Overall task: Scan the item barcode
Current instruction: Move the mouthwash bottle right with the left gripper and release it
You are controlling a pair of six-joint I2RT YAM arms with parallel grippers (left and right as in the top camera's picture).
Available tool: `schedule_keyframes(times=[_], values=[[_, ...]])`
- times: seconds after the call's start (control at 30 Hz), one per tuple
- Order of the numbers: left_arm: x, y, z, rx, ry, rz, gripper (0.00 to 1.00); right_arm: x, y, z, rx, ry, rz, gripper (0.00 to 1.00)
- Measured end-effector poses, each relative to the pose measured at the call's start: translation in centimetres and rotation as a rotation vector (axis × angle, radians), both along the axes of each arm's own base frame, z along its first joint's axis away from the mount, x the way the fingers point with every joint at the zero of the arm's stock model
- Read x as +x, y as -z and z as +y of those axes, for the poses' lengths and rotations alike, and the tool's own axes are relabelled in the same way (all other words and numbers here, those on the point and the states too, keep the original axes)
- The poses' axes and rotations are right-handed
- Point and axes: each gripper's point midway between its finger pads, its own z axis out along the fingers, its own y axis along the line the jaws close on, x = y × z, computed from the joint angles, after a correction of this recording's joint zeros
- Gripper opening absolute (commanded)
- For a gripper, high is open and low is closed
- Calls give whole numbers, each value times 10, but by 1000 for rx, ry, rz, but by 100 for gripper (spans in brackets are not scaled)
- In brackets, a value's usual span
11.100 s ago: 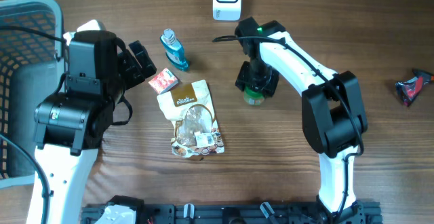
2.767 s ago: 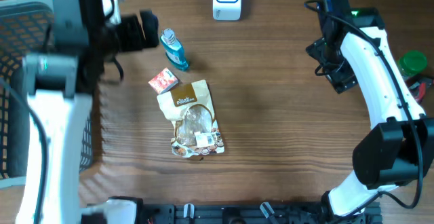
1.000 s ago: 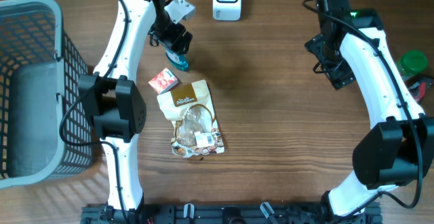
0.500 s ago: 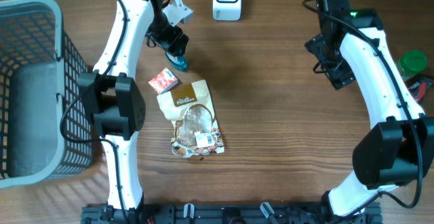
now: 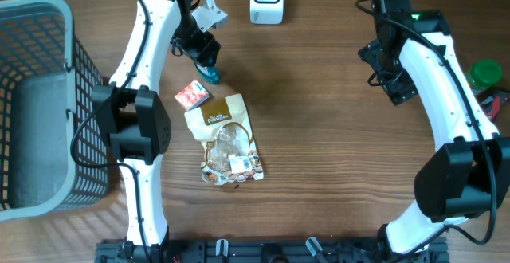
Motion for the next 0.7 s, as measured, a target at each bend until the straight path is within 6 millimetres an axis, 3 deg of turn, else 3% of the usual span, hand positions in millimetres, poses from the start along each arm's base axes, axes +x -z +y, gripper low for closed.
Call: schedule_keyframes(times=[0.47, 0.7], values=[[-3, 0, -1, 11, -9, 11, 74, 1, 0, 0, 0, 0, -3, 100], [-8, -1, -21, 25, -30, 15, 74, 1, 0, 0, 0, 0, -3, 100]])
